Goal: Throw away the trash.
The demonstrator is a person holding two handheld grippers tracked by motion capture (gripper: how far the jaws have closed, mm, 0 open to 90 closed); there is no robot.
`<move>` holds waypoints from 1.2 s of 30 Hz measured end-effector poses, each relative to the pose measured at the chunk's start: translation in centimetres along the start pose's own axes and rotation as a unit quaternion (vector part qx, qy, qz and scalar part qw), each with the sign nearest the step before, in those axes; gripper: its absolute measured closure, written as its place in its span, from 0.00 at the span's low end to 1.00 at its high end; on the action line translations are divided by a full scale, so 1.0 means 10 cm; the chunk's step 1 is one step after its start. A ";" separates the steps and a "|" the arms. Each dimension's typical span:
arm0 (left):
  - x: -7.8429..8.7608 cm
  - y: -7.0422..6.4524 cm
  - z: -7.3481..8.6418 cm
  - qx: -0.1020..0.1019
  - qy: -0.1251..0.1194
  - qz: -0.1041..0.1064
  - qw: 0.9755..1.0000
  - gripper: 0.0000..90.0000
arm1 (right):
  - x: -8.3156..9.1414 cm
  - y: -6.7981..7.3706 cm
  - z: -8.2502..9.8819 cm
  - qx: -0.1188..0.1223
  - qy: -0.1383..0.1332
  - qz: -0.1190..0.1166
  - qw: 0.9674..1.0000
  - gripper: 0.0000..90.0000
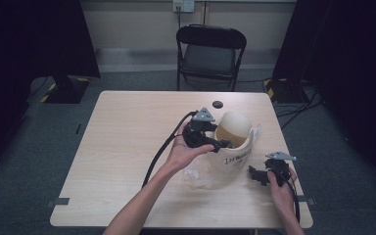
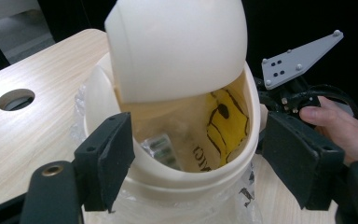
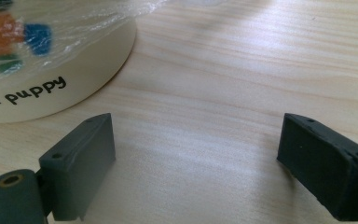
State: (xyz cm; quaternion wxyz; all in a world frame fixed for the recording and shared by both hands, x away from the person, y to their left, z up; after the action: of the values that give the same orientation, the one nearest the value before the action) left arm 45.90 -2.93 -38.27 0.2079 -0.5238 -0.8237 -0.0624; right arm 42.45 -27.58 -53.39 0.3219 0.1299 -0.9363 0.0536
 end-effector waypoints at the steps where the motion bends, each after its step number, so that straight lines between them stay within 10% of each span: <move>1: 0.02 0.02 0.00 0.004 -0.002 -0.003 1.000 0.26 | 0.00 0.00 0.00 0.000 0.000 0.000 1.000 0.11; 14: 0.15 0.08 0.08 0.014 -0.002 -0.006 1.000 0.21 | 0.00 0.00 0.00 0.000 0.000 0.000 1.000 0.11; 36: 0.77 0.43 0.37 0.027 0.000 -0.095 0.995 0.21 | 0.00 0.00 0.00 0.000 0.000 0.000 1.000 0.11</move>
State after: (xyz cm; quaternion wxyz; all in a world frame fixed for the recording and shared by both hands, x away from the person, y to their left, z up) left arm 45.87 6.56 -38.98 0.2148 -0.4379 -0.8710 -0.0595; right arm 42.44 -27.58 -53.39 0.3220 0.1299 -0.9363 0.0533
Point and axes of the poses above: each handheld gripper's, and its own axes: x roughly backward along the jaws, z roughly out of its underside, y roughly to its left, the point moved 5 cm from there along -x, roughly forward along the jaws, and after that the axes turned 5 degrees about -y, right-handed, at the moved point
